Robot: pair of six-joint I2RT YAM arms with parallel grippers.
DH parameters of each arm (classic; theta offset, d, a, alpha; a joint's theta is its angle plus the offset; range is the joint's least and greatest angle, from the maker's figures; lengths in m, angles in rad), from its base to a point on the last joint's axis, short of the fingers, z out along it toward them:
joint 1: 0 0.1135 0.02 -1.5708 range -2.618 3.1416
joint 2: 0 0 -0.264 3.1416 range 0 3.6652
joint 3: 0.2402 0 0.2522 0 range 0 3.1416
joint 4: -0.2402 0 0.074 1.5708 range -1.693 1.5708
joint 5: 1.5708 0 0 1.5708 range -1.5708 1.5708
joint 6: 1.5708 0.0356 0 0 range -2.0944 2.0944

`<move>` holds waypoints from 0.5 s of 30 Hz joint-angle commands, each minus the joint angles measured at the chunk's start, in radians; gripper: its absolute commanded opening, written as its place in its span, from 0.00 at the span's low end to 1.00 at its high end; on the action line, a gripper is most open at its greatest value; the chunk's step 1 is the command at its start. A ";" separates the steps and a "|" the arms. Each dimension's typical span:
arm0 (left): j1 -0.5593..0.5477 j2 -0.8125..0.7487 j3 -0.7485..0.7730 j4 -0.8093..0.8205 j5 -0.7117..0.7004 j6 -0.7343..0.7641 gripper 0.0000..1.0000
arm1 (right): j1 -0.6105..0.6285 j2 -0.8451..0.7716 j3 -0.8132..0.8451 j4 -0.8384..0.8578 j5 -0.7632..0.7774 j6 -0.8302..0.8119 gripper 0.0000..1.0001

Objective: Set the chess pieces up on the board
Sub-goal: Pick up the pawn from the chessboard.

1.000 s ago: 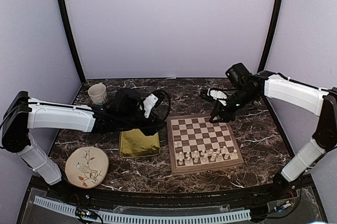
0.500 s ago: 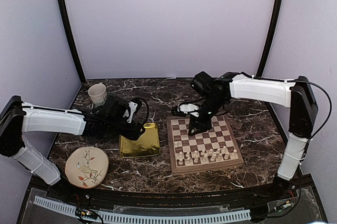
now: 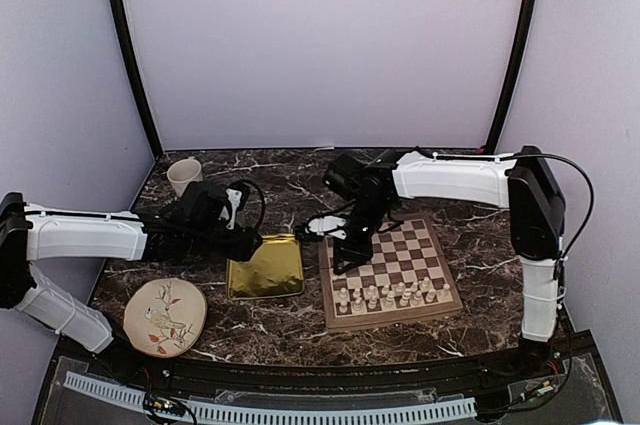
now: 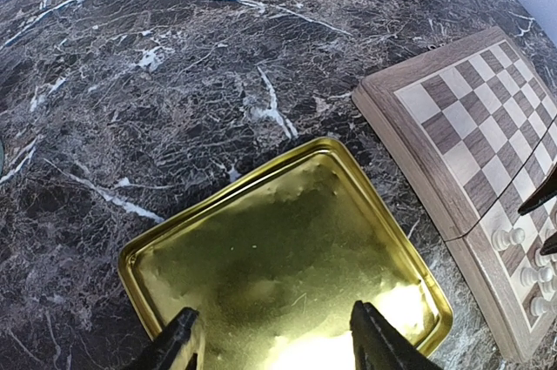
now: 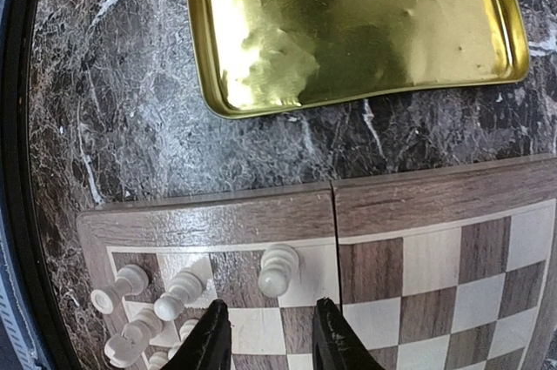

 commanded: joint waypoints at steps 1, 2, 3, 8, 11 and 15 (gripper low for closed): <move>0.007 -0.034 -0.017 0.002 -0.012 -0.014 0.59 | 0.031 0.039 0.046 -0.032 0.013 0.017 0.33; 0.006 -0.034 -0.019 0.002 -0.011 -0.015 0.59 | 0.037 0.045 0.050 -0.036 0.018 0.018 0.33; 0.007 -0.035 -0.020 0.004 -0.011 -0.014 0.59 | 0.042 0.051 0.054 -0.036 0.023 0.019 0.33; 0.006 -0.037 -0.034 0.014 -0.003 -0.021 0.59 | 0.050 0.073 0.069 -0.037 0.038 0.037 0.31; 0.008 -0.038 -0.042 0.019 0.006 -0.028 0.59 | 0.050 0.082 0.080 -0.035 0.048 0.047 0.27; 0.008 -0.040 -0.049 0.022 0.012 -0.036 0.59 | 0.050 0.096 0.092 -0.036 0.065 0.061 0.19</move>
